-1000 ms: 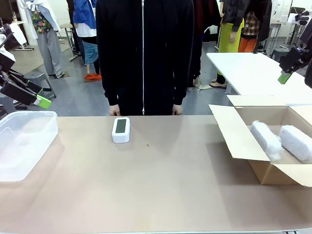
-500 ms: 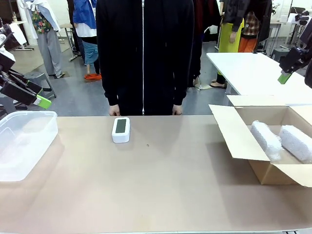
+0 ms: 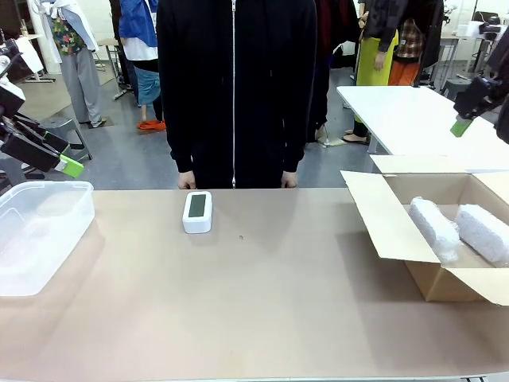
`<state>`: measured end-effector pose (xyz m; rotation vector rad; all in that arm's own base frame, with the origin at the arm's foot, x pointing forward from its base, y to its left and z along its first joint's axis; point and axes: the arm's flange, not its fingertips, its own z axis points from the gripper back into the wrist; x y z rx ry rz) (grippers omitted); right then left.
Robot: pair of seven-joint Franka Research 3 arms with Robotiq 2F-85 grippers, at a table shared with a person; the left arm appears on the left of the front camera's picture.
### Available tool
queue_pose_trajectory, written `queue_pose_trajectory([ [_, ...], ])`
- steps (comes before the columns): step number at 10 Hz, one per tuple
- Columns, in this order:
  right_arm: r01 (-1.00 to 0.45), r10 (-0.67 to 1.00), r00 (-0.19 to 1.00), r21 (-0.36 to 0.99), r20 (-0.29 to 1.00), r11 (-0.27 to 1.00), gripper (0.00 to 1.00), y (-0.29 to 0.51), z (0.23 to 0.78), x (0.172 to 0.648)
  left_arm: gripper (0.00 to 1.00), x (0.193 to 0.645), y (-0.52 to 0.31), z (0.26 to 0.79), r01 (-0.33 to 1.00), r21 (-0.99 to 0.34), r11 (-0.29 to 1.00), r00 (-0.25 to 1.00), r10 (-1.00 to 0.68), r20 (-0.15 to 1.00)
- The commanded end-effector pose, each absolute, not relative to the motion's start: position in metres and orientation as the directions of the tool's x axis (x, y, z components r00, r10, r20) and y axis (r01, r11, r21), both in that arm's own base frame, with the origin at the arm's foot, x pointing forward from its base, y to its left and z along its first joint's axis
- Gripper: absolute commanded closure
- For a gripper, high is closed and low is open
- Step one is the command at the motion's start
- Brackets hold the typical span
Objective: Separate and place wrapped and unwrapped clocks.
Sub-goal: Pick up the Digital clock indicated by the person.
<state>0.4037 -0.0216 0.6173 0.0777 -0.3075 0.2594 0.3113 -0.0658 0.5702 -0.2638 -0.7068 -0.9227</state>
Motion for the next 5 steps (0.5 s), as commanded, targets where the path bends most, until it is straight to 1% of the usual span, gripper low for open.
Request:
queue_pose_trajectory([
  [1, -0.557, 0.484, 0.783, 0.093, 0.392, 0.825, 0.0, 0.037, 0.608, 0.41, 0.0, 0.312, -0.066, 0.568, 0.806, 0.077, 0.587, 0.395, -0.63, 0.669],
  [2, -0.662, 0.554, 0.702, 0.122, 0.447, 0.74, 0.0, 0.069, 0.603, 0.408, 0.0, 0.312, -0.066, 0.568, 0.806, 0.077, 0.587, 0.395, -0.63, 0.669],
  [3, -0.76, 0.619, 0.6, 0.12, 0.507, 0.639, 0.0, 0.103, 0.596, 0.397, 0.0, 0.312, -0.066, 0.568, 0.806, 0.077, 0.587, 0.395, -0.63, 0.669],
  [5, -0.832, 0.615, 0.483, 0.106, 0.623, 0.545, 0.0, 0.149, 0.583, 0.374, 0.0, 0.312, -0.066, 0.568, 0.806, 0.077, 0.587, 0.395, -0.63, 0.669],
])
